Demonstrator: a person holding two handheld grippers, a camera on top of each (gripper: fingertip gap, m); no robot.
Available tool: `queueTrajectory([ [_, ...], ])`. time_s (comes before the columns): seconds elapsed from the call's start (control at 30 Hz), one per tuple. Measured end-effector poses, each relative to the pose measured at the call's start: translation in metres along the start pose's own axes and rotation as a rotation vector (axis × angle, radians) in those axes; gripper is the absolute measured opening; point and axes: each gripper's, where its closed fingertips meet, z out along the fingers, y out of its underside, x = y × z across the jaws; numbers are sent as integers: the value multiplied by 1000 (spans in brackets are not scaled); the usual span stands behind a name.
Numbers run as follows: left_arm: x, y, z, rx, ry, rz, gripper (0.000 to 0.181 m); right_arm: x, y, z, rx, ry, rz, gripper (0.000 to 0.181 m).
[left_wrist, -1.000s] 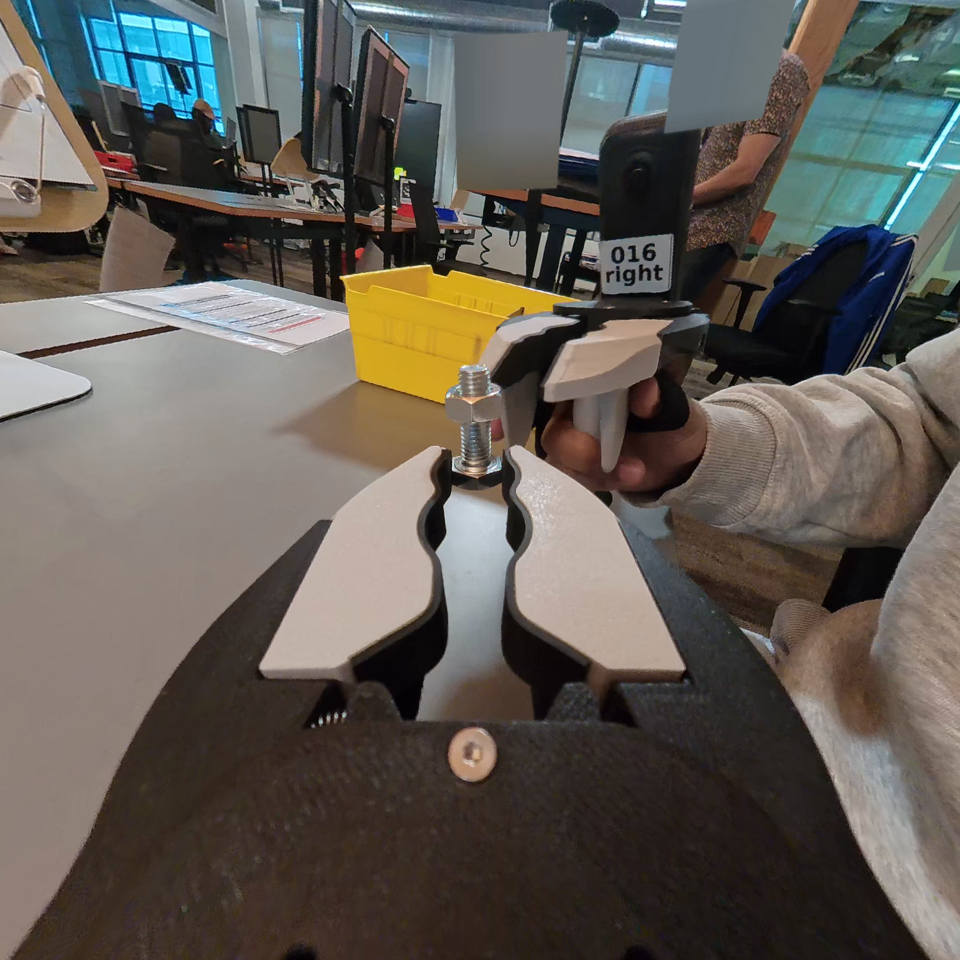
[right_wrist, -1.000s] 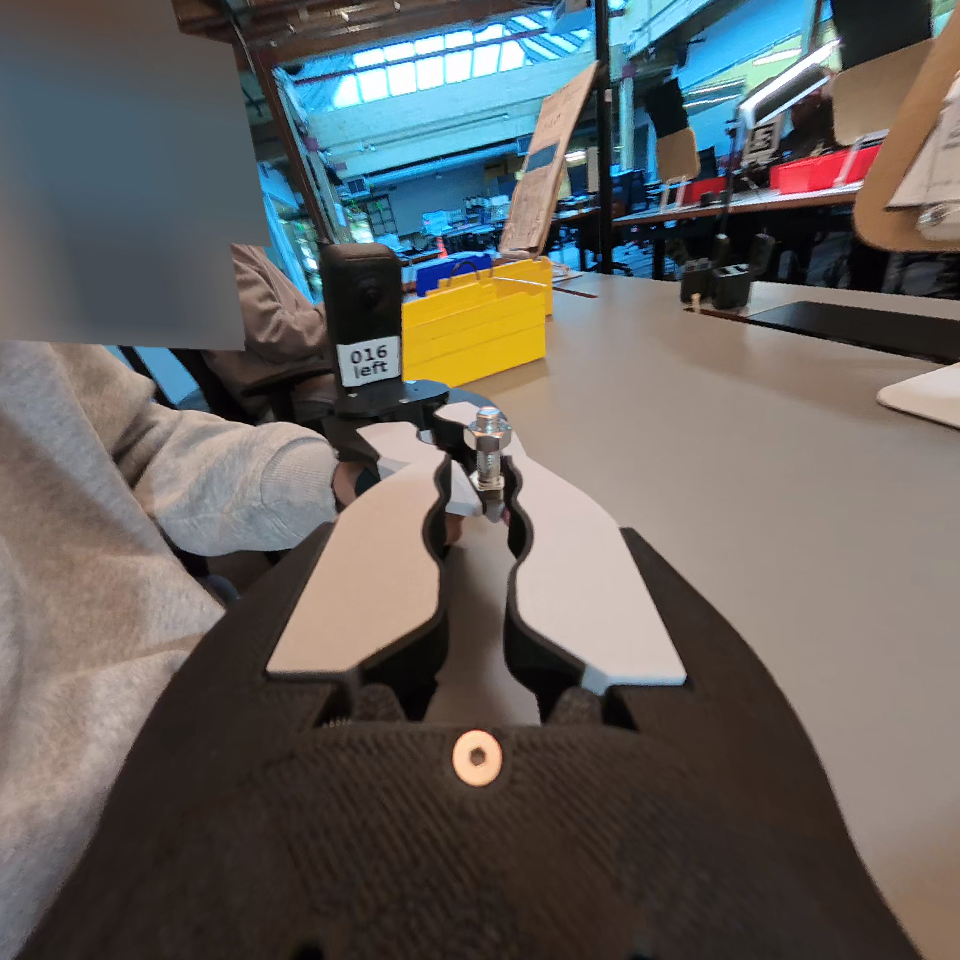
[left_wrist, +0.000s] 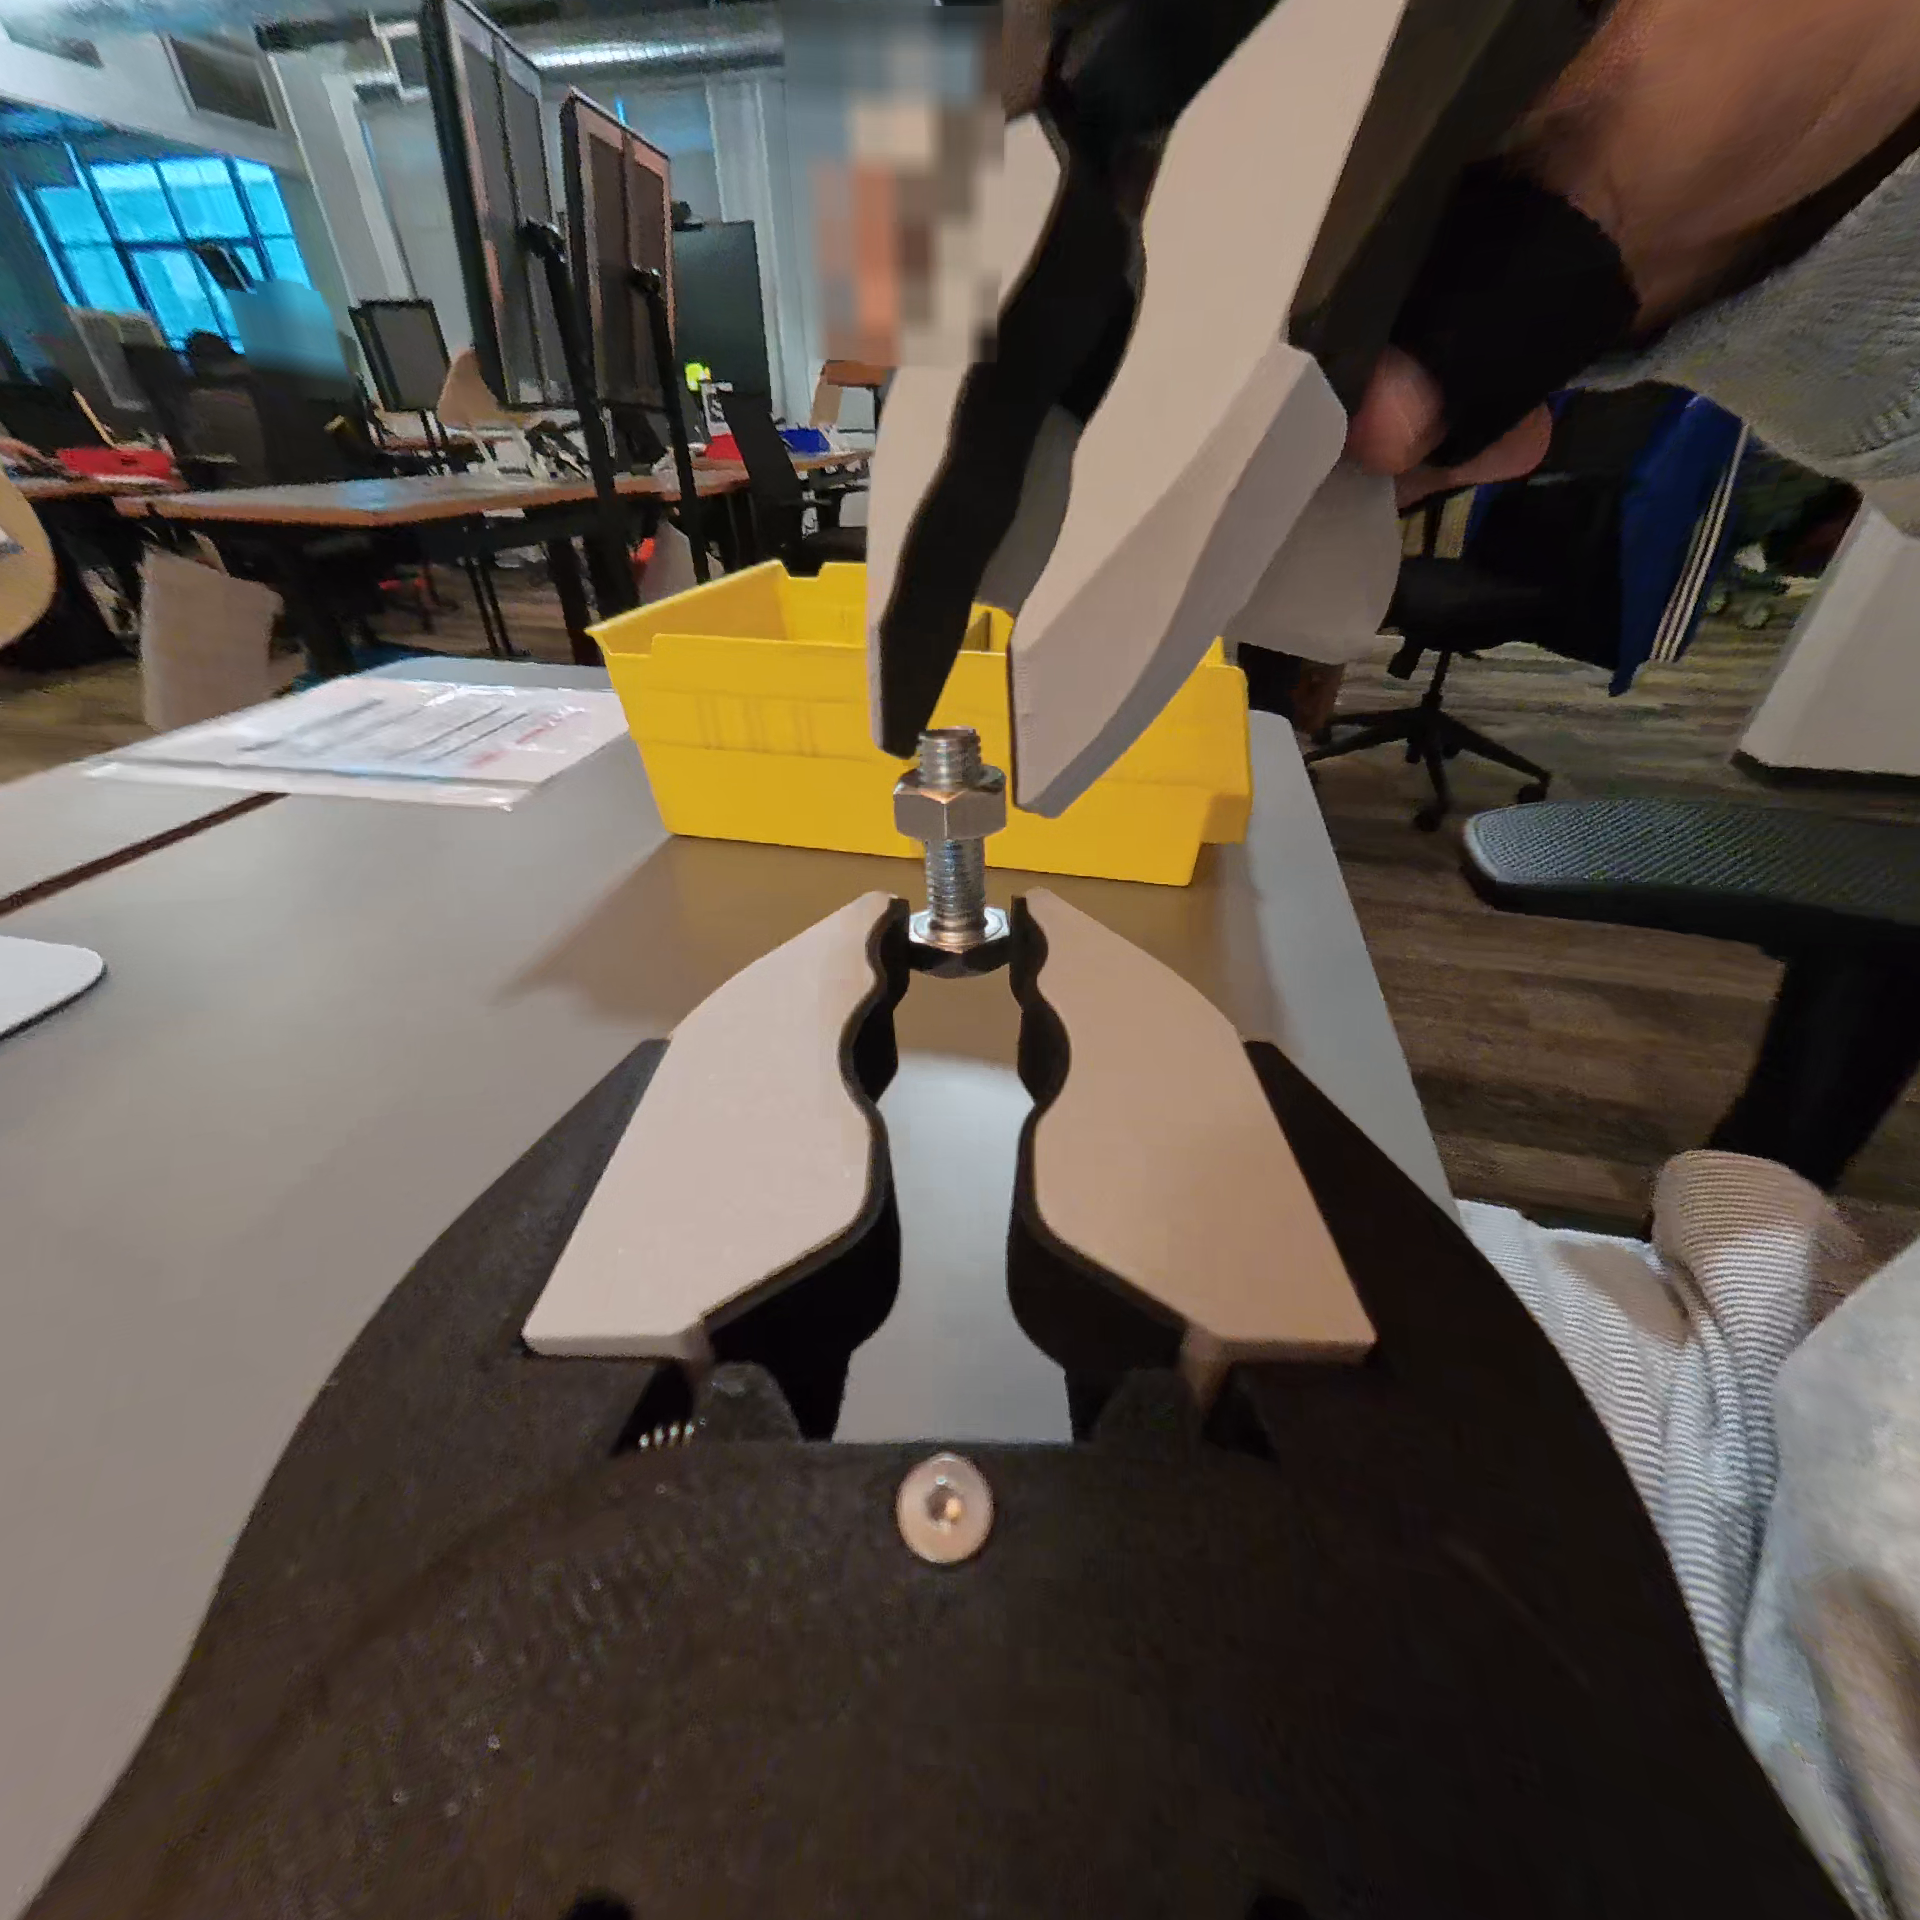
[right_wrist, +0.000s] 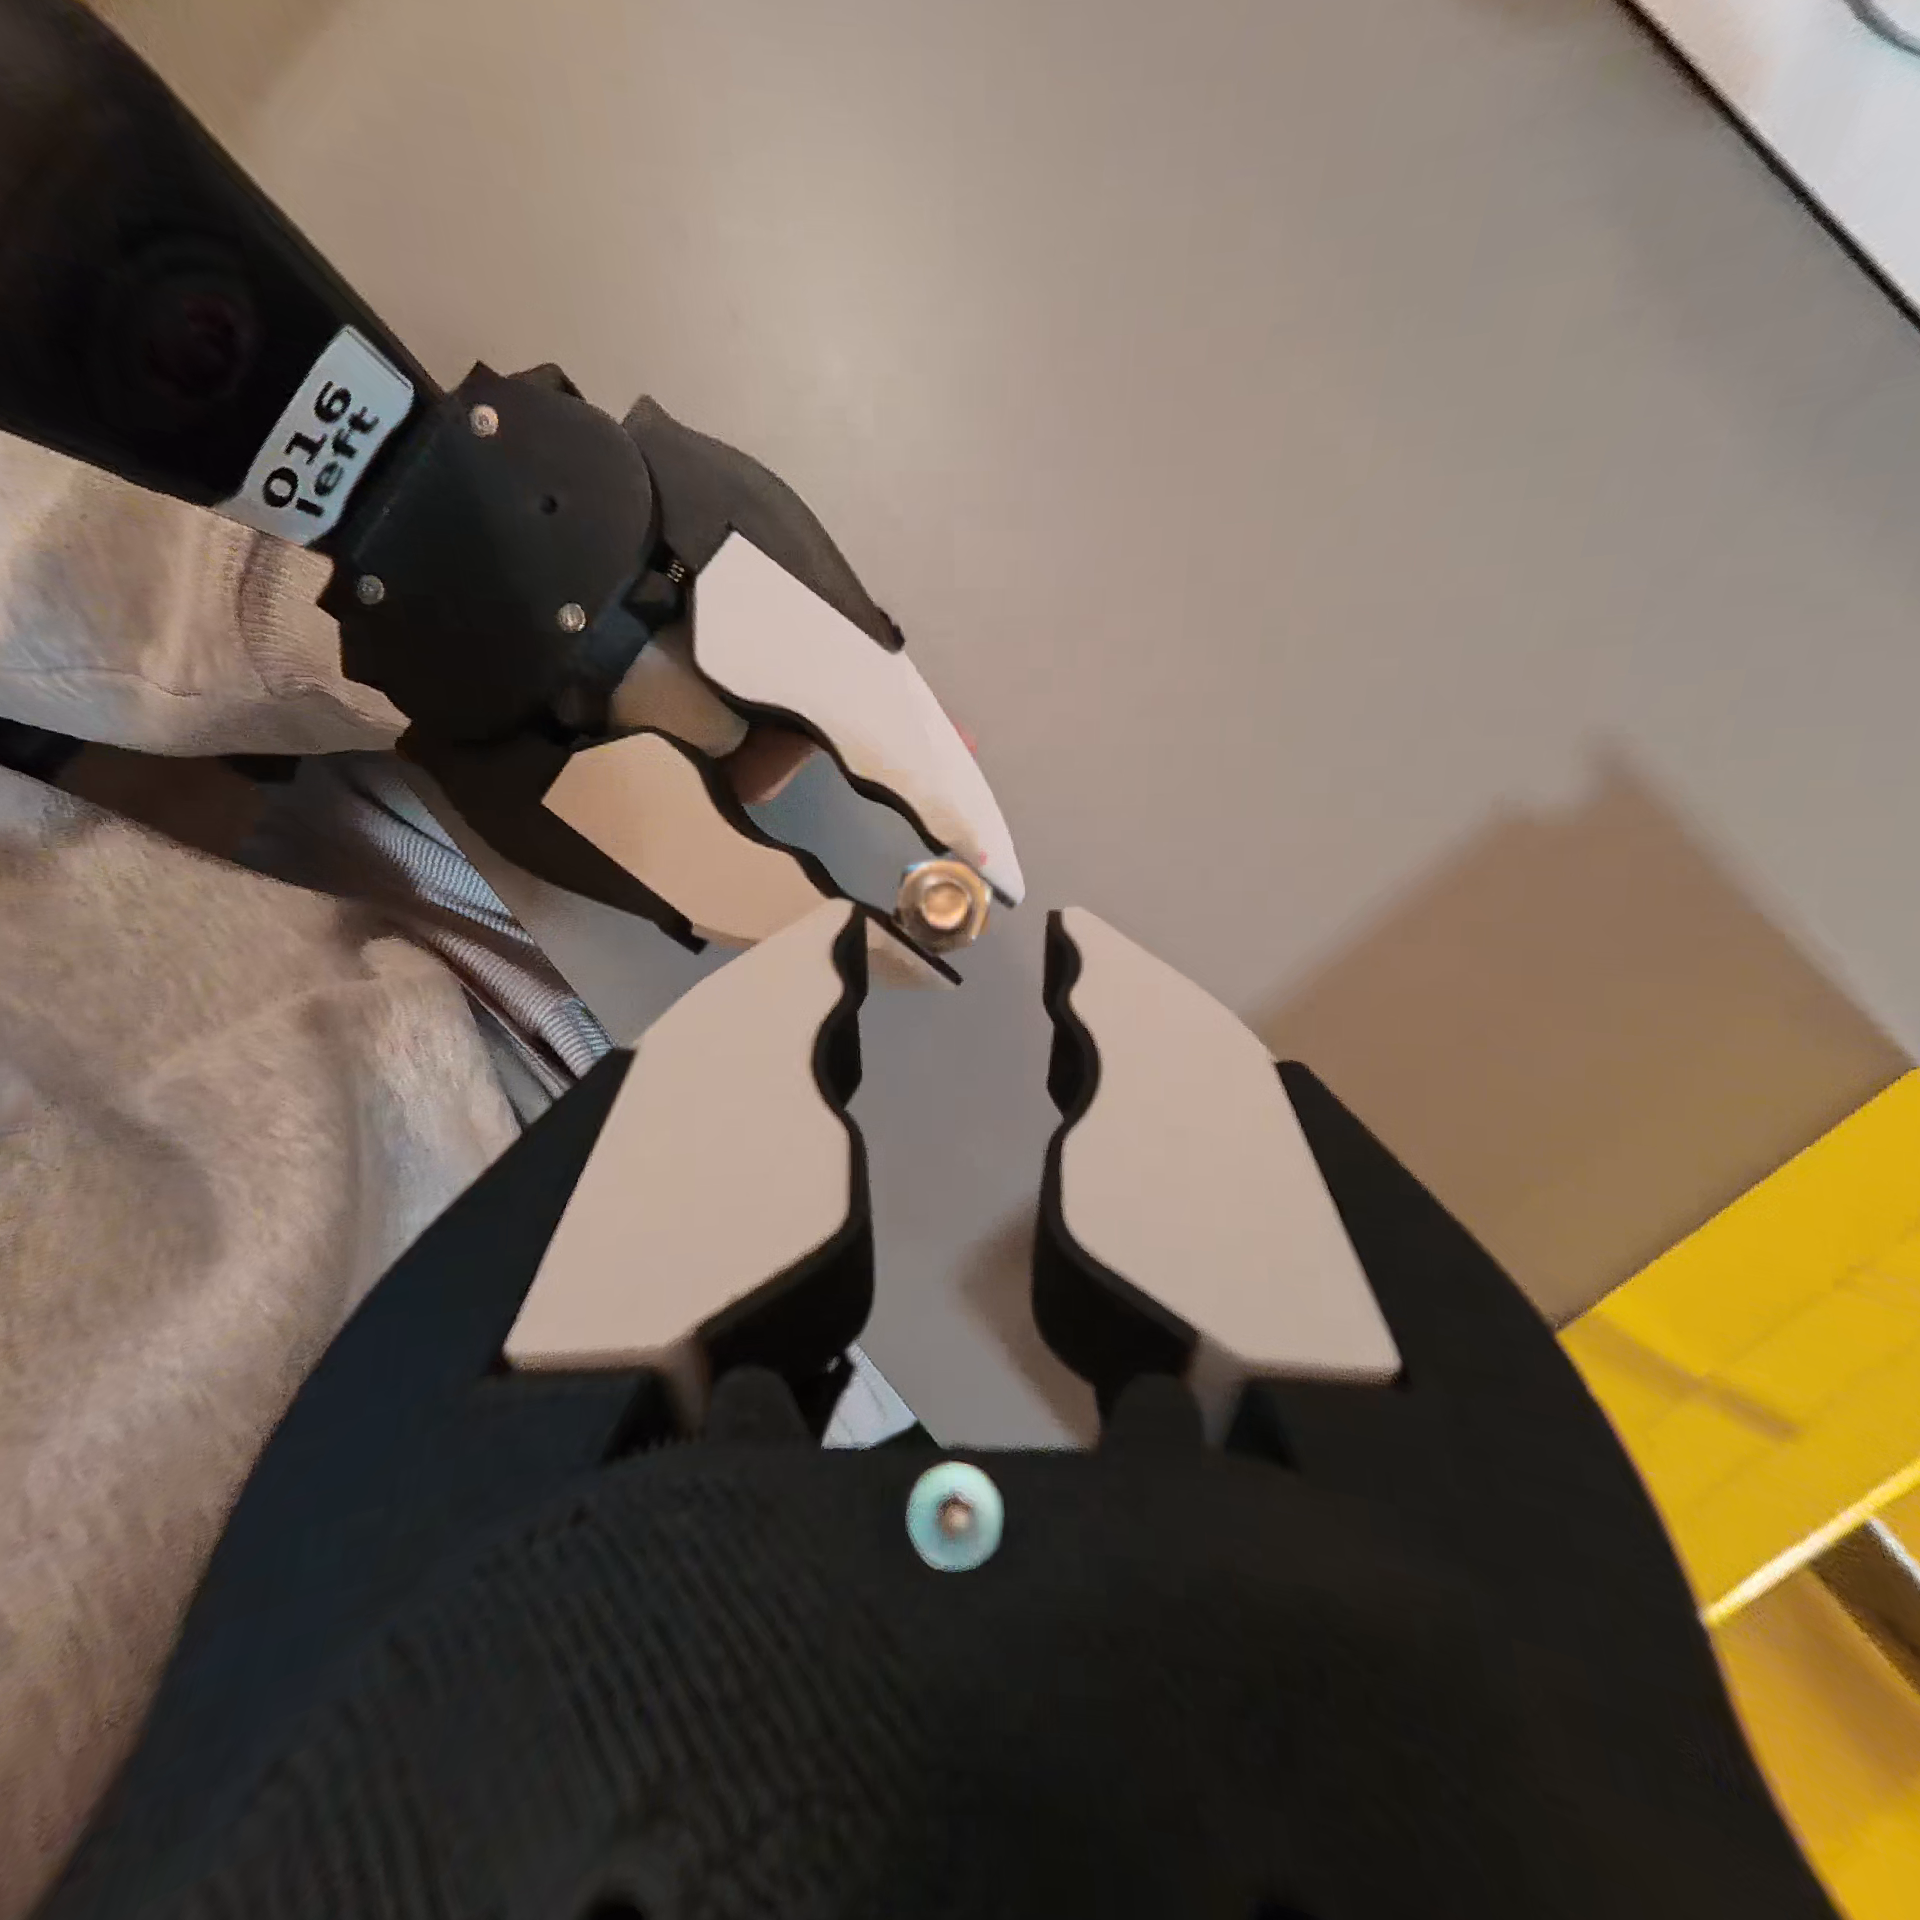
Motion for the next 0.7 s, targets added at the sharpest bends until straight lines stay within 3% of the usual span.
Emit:
queueTrajectory([
  [0.3,-5,-2,-3,8,-23,29,20,0,-9,2,-161,90,-152,23],
  [0.7,-4,-2,-3,7,-21,42,20,-1,-5,1,-171,78,-172,15],
])
